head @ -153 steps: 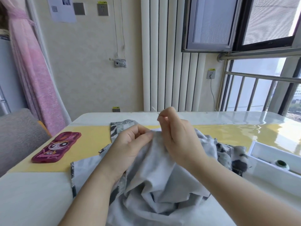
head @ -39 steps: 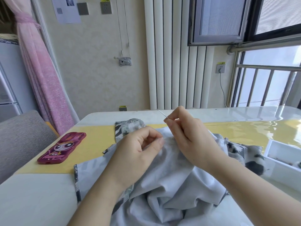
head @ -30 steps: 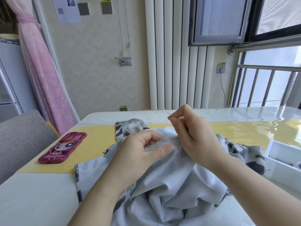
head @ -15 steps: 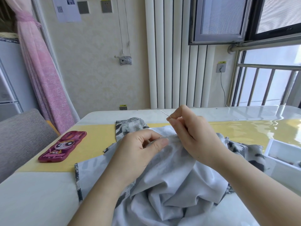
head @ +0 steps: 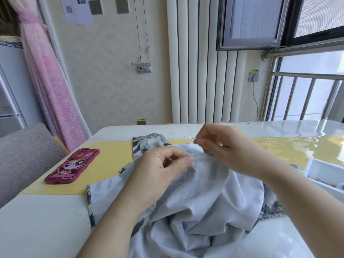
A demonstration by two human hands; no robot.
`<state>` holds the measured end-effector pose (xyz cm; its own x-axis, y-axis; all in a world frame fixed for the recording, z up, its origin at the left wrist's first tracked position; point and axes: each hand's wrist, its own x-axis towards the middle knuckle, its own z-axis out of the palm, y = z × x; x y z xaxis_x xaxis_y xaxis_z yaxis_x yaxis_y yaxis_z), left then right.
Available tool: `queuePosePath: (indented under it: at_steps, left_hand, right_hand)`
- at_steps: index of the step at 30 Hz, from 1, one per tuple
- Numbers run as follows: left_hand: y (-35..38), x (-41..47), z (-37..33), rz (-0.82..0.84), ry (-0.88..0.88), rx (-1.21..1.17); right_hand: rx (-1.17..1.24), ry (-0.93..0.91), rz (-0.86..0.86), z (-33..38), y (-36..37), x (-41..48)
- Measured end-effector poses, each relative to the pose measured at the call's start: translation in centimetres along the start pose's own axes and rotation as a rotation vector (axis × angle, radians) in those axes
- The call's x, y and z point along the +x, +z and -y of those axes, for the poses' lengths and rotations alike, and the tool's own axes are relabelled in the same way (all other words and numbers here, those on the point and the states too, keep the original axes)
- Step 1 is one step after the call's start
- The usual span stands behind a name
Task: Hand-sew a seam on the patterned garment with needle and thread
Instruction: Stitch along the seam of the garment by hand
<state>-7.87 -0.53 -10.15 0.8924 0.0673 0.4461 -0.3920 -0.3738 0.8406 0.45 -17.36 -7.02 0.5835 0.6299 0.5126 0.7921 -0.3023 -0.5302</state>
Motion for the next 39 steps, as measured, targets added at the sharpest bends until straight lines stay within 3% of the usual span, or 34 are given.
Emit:
queuePosePath:
  at_steps: [6,14,39]
  left_hand:
    - [0.0,-0.1,0.1,0.034,-0.028,-0.003]
    - [0.0,-0.1,0.2,0.052,-0.039,-0.034]
    - [-0.2,0.0,0.2,0.104,-0.080,-0.125]
  right_hand:
    - [-0.169,0.099,0.175,-0.4,-1.7,-0.2]
    - [-0.264,0.094,0.255,0.3,-2.0,-0.3]
    - [-0.209,0.089,0.272,0.6,-2.0,-0.5]
